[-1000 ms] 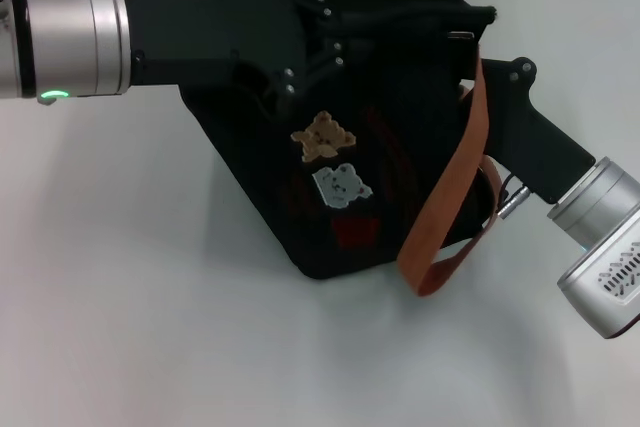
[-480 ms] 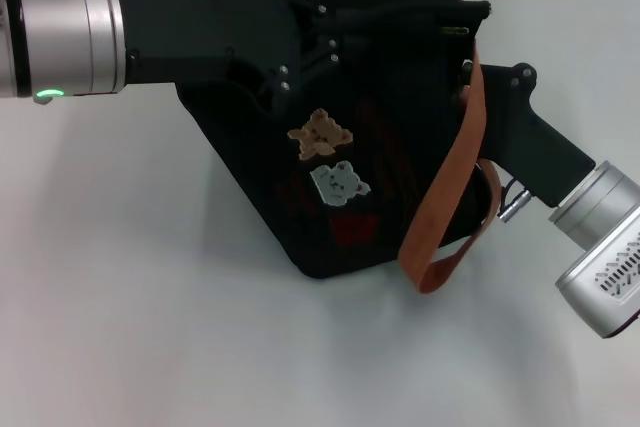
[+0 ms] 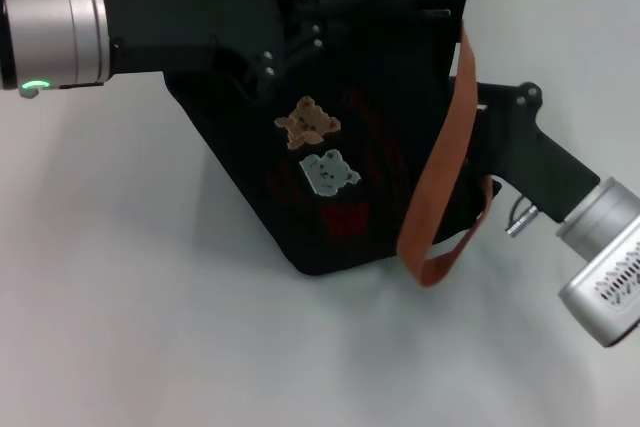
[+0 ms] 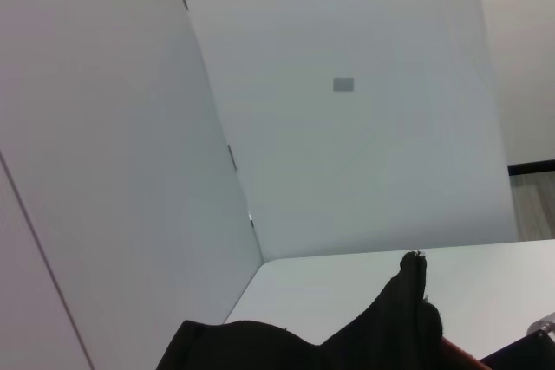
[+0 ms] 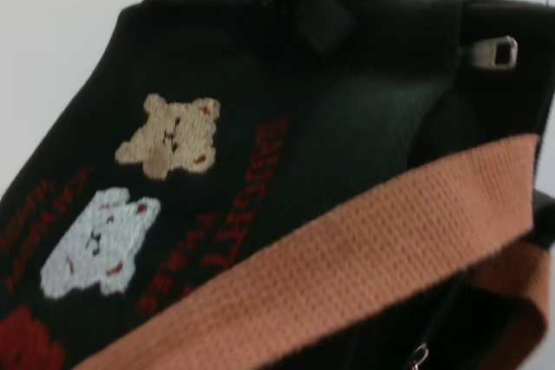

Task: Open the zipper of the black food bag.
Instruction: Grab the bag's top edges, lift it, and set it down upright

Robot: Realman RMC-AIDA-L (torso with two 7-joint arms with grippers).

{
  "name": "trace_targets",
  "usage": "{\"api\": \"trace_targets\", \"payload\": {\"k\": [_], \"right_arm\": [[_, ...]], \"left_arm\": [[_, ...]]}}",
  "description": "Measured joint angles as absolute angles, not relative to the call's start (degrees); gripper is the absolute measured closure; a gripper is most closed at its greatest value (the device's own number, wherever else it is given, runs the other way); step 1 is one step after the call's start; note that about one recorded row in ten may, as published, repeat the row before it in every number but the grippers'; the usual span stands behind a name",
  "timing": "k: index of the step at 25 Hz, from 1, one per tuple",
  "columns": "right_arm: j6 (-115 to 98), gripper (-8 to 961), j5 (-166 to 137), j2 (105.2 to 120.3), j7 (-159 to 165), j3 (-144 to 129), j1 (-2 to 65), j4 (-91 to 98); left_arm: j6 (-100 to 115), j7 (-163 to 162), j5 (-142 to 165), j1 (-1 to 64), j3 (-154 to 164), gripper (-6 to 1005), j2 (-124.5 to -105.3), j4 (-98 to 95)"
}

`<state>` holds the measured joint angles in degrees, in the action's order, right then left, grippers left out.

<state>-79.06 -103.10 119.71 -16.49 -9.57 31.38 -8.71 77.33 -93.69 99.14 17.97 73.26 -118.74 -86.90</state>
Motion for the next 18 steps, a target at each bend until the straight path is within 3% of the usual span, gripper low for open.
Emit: {"api": "trace_targets", "payload": {"k": [18], "right_arm": [[-78.87, 938, -103.16, 119.44, -14.54, -9.66, 25.16, -5.33]], "left_arm": [[77.43, -92.48, 99.02, 18.00, 66.88, 894, -118.56, -81.57]]}}
